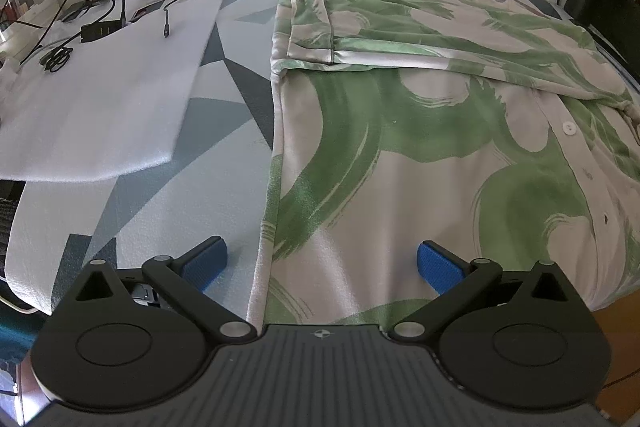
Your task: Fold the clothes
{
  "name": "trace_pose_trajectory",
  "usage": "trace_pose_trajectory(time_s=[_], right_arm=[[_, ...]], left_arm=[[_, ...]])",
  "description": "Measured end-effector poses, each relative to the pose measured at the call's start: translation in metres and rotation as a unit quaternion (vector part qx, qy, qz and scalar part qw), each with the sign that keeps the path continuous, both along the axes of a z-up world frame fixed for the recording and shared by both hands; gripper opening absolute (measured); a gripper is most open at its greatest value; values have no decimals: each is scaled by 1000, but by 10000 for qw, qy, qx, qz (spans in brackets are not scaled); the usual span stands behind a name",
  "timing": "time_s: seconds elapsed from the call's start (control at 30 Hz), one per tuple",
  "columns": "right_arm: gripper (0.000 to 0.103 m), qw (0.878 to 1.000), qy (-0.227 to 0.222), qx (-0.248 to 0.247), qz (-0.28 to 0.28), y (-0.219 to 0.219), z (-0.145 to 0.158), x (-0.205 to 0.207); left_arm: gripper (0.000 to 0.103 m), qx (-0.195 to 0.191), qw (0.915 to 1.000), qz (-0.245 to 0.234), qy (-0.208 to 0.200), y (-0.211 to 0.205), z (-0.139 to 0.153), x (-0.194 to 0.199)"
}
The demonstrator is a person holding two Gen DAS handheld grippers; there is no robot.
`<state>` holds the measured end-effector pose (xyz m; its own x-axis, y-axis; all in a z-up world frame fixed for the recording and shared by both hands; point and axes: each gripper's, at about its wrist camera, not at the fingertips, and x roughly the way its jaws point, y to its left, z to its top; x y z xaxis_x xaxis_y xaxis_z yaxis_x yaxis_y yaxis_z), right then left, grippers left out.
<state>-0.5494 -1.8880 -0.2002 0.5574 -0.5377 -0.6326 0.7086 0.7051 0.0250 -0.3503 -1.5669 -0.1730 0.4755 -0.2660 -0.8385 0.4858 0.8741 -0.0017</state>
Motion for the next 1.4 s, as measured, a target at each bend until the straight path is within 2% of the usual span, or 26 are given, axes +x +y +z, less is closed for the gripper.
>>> trace_pose_trajectory(time_s=[0.5, 0.67, 0.77, 0.83, 0.9, 1.0, 1.07, 1.17, 1.4], right_arm=[[102, 10000, -45, -54, 12, 3, -2, -1], [102, 9995, 79, 140, 263, -5, 4, -2], [102, 9988, -110, 340, 325, -7, 12, -18], [102, 9978, -370, 393, 376, -6, 17, -36], [100, 9979, -288, 423, 409, -6, 16, -49], [89, 9977, -54, 413, 541, -2, 10, -60], [87, 9974, 75, 266, 662, 5, 9, -64], [83, 9957, 175, 209, 888, 15, 8, -70], [83, 9946, 215, 255, 981, 20, 4, -76]], left_arm=[[103, 136, 9998, -56, 168, -3, 1, 6], [103, 153, 9995, -117, 240, -4, 2, 9], [102, 132, 9989, -263, 364, 0, 4, 10], [100, -234, 9975, -358, 563, 9, 11, 8], [100, -669, 9949, -357, 671, 22, 18, 2], [100, -513, 9959, -429, 608, 25, 17, -7], [96, -262, 9969, -516, 529, 22, 11, -12], [96, -106, 9974, -634, 321, 22, 10, -20], [96, -301, 9962, -747, 318, 37, 7, -23]])
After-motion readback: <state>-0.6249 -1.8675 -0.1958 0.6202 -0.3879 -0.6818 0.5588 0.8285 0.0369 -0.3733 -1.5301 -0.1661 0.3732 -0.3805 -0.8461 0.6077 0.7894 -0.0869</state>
